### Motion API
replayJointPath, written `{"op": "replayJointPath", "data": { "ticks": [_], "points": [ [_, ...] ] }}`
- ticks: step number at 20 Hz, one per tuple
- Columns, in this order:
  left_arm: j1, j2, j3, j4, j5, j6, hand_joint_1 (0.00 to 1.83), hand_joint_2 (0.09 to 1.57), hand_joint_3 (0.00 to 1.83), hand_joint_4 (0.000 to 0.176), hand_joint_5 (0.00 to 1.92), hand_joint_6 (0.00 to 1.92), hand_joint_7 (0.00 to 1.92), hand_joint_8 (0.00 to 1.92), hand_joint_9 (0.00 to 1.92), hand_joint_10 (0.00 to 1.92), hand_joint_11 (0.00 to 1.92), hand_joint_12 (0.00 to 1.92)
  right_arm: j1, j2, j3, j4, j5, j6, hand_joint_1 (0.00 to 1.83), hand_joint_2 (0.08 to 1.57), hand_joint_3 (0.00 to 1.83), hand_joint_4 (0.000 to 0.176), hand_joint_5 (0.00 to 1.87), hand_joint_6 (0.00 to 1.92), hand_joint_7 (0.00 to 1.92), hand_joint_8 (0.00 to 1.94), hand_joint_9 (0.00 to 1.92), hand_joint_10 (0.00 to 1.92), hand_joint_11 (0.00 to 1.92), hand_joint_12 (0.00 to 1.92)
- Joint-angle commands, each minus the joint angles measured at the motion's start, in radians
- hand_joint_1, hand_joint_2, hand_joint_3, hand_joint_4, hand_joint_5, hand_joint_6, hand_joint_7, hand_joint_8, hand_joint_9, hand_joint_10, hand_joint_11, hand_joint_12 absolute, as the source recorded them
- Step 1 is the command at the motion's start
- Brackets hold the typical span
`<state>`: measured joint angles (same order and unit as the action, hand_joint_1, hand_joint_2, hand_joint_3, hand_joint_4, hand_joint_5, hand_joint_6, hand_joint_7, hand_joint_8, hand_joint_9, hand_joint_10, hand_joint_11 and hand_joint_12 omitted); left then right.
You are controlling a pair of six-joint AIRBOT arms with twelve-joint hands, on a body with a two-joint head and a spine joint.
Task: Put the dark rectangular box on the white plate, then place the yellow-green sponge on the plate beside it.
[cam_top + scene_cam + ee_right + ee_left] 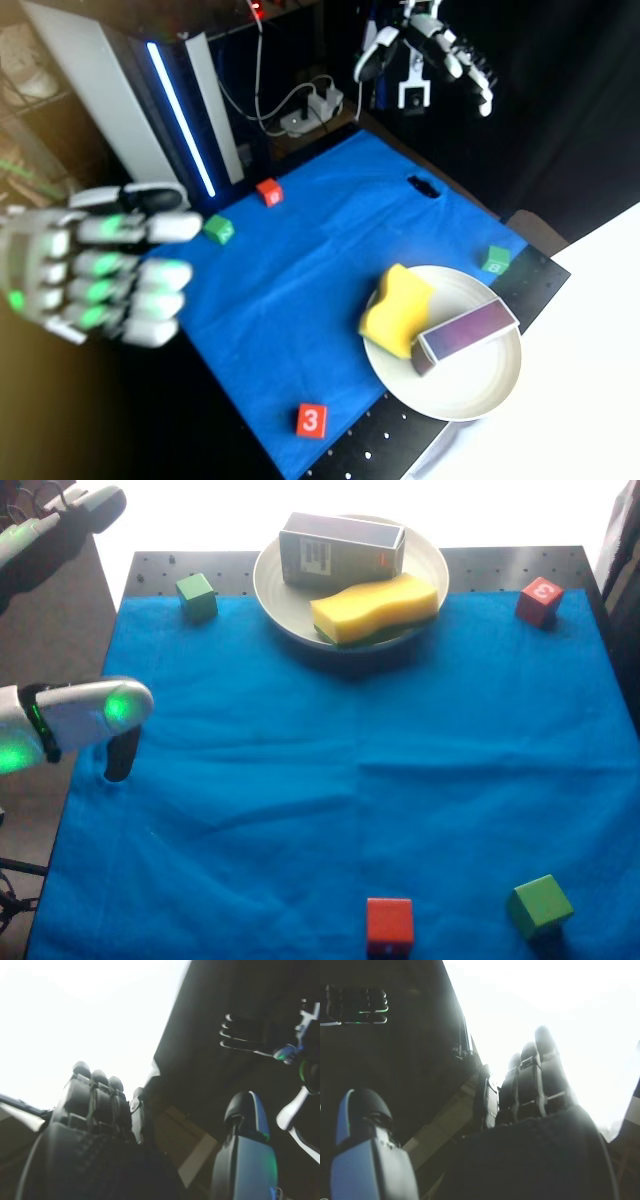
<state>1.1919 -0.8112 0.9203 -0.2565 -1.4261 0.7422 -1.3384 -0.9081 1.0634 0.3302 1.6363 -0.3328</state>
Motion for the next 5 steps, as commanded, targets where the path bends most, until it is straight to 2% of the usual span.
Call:
{"op": "replayJointPath", "data": {
  "ticks": [1, 2, 3, 4, 5],
  "points": [
    [-0.002, -0.006, 0.001, -0.009, -0.133, -0.003, 0.39, 0.92, 0.01, 0.158, 0.09, 0.0, 0.01, 0.0, 0.05, 0.0, 0.0, 0.47, 0.003, -0.001, 0.0, 0.003, 0.122, 0.007, 0.76, 0.88, 0.0, 0.126, 0.13, 0.01, 0.04, 0.0, 0.01, 0.0, 0.0, 0.0],
    [-0.002, -0.008, 0.001, -0.012, -0.134, -0.003, 0.38, 0.91, 0.0, 0.159, 0.1, 0.0, 0.03, 0.0, 0.07, 0.01, 0.0, 0.52, 0.001, -0.002, 0.0, 0.01, 0.122, 0.007, 0.76, 0.89, 0.0, 0.115, 0.13, 0.01, 0.04, 0.0, 0.0, 0.0, 0.0, 0.0],
    [-0.002, -0.009, 0.001, -0.012, -0.136, -0.003, 0.39, 0.89, 0.0, 0.165, 0.1, 0.0, 0.04, 0.01, 0.08, 0.01, 0.0, 0.53, -0.001, -0.003, 0.001, 0.019, 0.122, 0.007, 0.76, 0.89, 0.0, 0.118, 0.13, 0.01, 0.05, 0.0, 0.0, 0.0, 0.0, 0.0],
    [-0.002, -0.009, 0.001, -0.012, -0.139, -0.003, 0.43, 0.88, 0.0, 0.158, 0.11, 0.0, 0.05, 0.0, 0.08, 0.0, 0.0, 0.51, -0.002, -0.003, 0.001, 0.021, 0.122, 0.007, 0.73, 0.89, 0.0, 0.127, 0.13, 0.01, 0.06, 0.01, 0.01, 0.0, 0.0, 0.0],
    [-0.001, -0.009, 0.0, -0.012, -0.141, -0.003, 0.42, 0.88, 0.0, 0.15, 0.11, 0.0, 0.05, 0.0, 0.07, 0.0, 0.0, 0.51, -0.002, -0.003, 0.001, 0.021, 0.122, 0.007, 0.76, 0.88, 0.0, 0.146, 0.15, 0.01, 0.07, 0.01, 0.02, 0.01, 0.0, 0.0]
  ]
}}
